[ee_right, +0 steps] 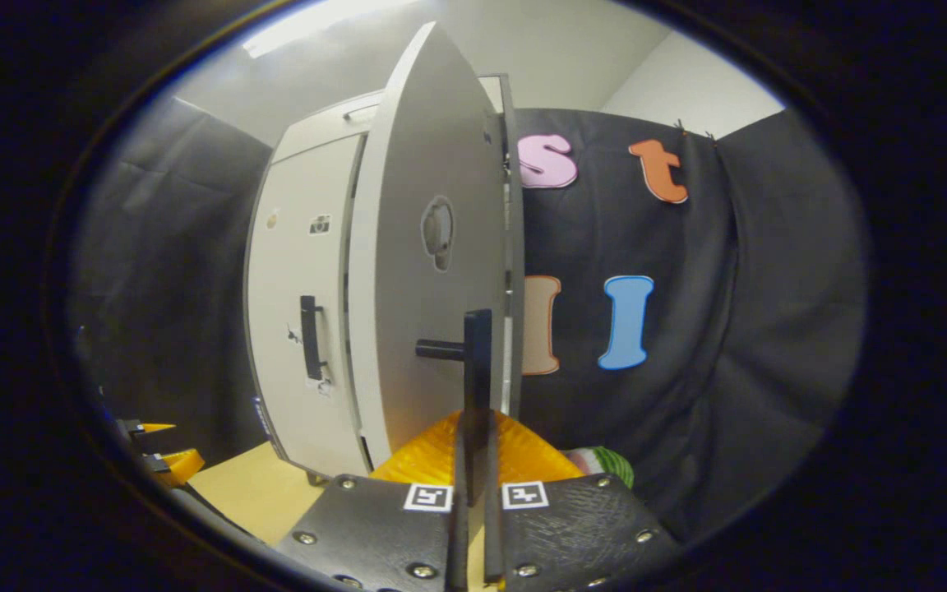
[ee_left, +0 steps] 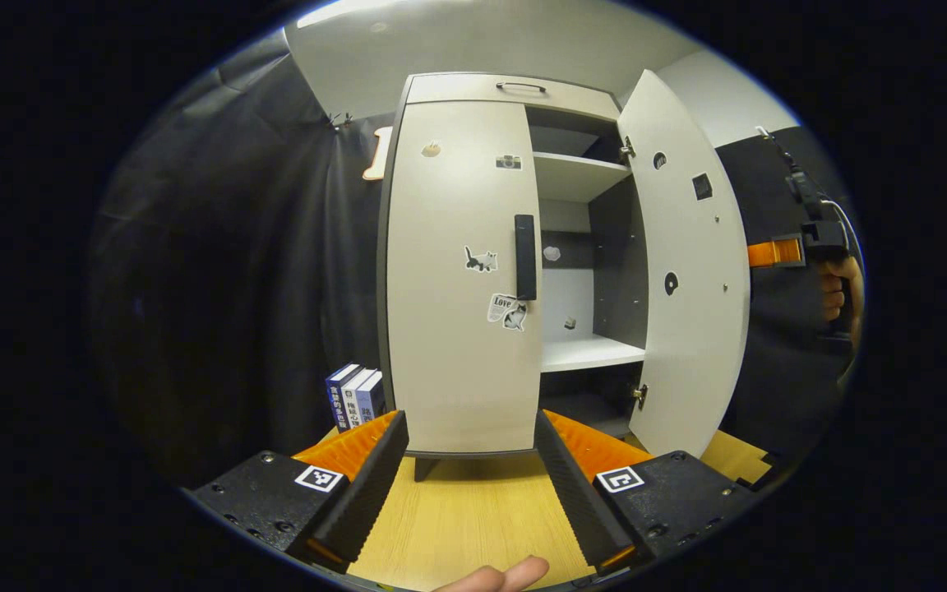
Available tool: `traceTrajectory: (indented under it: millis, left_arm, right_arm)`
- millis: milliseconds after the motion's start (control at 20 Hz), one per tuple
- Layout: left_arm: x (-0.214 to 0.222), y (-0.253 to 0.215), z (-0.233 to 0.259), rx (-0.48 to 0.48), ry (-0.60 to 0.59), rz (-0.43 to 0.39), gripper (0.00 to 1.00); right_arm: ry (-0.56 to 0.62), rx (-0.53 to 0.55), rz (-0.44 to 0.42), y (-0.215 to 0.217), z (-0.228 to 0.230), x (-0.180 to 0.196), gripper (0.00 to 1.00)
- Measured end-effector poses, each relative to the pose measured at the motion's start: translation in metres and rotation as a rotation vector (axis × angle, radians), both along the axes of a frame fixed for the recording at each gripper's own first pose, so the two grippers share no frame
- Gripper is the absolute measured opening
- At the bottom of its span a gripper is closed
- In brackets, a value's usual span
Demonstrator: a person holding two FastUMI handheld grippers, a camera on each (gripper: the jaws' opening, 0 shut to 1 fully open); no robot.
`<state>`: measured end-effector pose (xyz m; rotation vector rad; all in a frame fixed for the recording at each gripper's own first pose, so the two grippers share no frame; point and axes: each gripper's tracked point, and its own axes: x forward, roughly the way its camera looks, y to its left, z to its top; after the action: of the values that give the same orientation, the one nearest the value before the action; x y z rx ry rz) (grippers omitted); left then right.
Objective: Open the right door of the double-door shoe cabinet with the right hand, and open the left door with the left hand.
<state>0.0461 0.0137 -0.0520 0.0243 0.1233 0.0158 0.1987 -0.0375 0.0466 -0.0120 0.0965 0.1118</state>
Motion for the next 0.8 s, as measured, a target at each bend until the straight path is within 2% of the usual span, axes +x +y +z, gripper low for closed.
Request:
traceTrajectory:
  millis: [50,100,200,300,350,500,650,750,800]
  left_arm:
    - [0.001,-0.001,-0.001,0.001,0.003,0.001,0.96]
    - [0.002,-0.003,-0.002,0.003,0.005,-0.003,0.96]
    - [0.003,-0.002,-0.004,0.002,0.007,-0.003,0.96]
    - [0.004,-0.003,-0.006,0.004,0.014,-0.002,0.96]
    - [0.004,-0.002,-0.007,0.005,0.017,0.001,0.96]
    - [0.006,0.002,-0.009,-0.033,0.022,-0.006,0.96]
    - [0.018,0.008,-0.002,-0.060,0.027,-0.018,0.96]
    - [0.032,0.010,0.003,-0.066,0.044,-0.019,0.96]
    - [0.039,0.011,0.007,-0.068,0.050,-0.018,0.96]
  right_arm:
    - [-0.002,-0.001,-0.032,-0.010,-0.009,0.016,0.08]
    - [-0.006,-0.012,-0.066,-0.030,0.001,0.005,0.02]
    - [0.009,0.085,0.027,-0.028,0.000,0.009,0.01]
    - [0.035,0.154,0.068,-0.029,-0.002,0.010,0.02]
    - [0.039,0.156,0.073,-0.032,-0.002,0.011,0.02]
    - [0.013,0.086,0.080,-0.030,-0.001,0.009,0.02]
    - [0.003,0.041,0.050,-0.035,-0.005,0.001,0.02]
    - [-0.028,-0.021,0.049,-0.034,-0.005,-0.009,0.04]
    - [-0.049,-0.055,0.022,-0.041,-0.003,-0.016,0.05]
